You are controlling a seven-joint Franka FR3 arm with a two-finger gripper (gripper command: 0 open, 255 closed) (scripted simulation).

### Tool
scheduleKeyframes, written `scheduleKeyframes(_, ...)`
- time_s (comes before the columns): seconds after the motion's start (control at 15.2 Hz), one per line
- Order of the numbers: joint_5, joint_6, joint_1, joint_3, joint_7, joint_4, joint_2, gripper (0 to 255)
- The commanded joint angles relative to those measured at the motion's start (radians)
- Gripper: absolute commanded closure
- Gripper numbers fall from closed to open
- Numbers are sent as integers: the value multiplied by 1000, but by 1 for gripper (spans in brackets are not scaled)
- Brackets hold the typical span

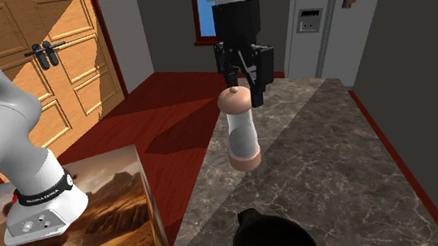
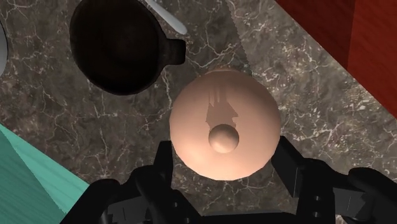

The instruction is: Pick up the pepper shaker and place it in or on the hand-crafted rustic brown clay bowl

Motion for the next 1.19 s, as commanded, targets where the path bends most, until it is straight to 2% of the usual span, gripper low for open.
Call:
scheduleKeyframes(0.0,0,-18,0,0,-1,16,-3,255)
scheduleKeyframes(0.53,87,-148,-113,-84,-208,305,157,255)
scheduleKeyframes(0.79,156,-241,-201,-115,-310,515,280,255)
scheduleKeyframes(0.86,187,-284,-240,-123,-345,609,335,255)
scheduleKeyframes(1.12,171,-215,-226,-119,-338,512,306,255)
